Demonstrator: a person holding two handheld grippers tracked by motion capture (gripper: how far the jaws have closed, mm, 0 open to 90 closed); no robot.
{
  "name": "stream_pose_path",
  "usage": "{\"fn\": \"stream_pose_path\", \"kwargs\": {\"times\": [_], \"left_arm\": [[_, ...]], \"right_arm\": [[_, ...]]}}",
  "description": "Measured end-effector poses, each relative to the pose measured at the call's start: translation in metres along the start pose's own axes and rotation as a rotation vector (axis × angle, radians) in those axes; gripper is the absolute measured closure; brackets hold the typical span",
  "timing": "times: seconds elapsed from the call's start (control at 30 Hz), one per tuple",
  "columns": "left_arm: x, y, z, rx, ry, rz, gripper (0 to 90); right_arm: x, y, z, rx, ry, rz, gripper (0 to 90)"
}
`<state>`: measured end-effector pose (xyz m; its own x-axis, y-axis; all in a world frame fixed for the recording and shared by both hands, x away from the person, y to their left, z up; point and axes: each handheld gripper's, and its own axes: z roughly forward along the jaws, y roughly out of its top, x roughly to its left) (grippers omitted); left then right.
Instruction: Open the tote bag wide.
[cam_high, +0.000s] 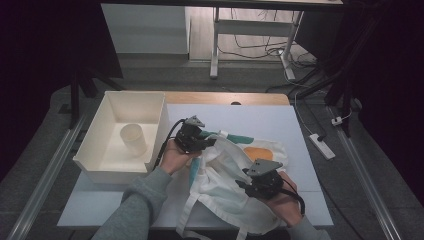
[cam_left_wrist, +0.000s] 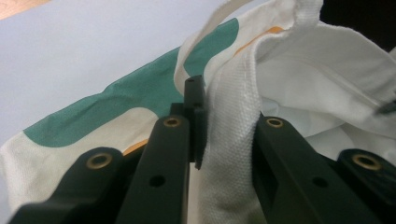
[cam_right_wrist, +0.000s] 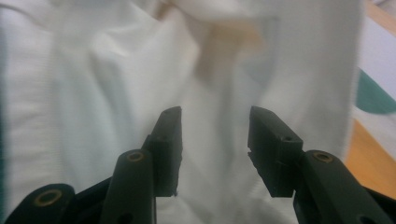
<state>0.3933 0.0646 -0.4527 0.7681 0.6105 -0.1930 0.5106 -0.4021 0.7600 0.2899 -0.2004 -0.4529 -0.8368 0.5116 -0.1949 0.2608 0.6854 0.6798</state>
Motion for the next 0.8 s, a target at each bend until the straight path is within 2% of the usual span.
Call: {"fn": "stream_pose_path", "kwargs": {"times": [0.07,0.17,0.43,0.53,0.8], "left_arm": [[0.000,0.000,0.001,0.003,-0.003,-0.002,80.1],[-0.001,0.000,0.003,0.010,-0.005,0.000,80.0],[-0.002,-0.001,0.007,0.030,-0.009,0.008,79.8],[-0.001,-0.002,0.009,0.040,-0.011,0.010,79.7],[0.000,-0.005,0.018,0.080,-0.011,0.007,79.5]], "right_arm": [[-0.004,-0.001,0.003,0.015,-0.033,0.003,54.1],[-0.010,-0.003,0.008,0.038,-0.045,0.018,53.4],[-0.015,-0.008,0.024,0.114,-0.083,-0.001,46.8],[-0.019,-0.011,0.030,0.132,-0.082,0.005,46.9],[-0.024,-0.018,0.049,0.186,-0.034,0.009,42.8]]}}
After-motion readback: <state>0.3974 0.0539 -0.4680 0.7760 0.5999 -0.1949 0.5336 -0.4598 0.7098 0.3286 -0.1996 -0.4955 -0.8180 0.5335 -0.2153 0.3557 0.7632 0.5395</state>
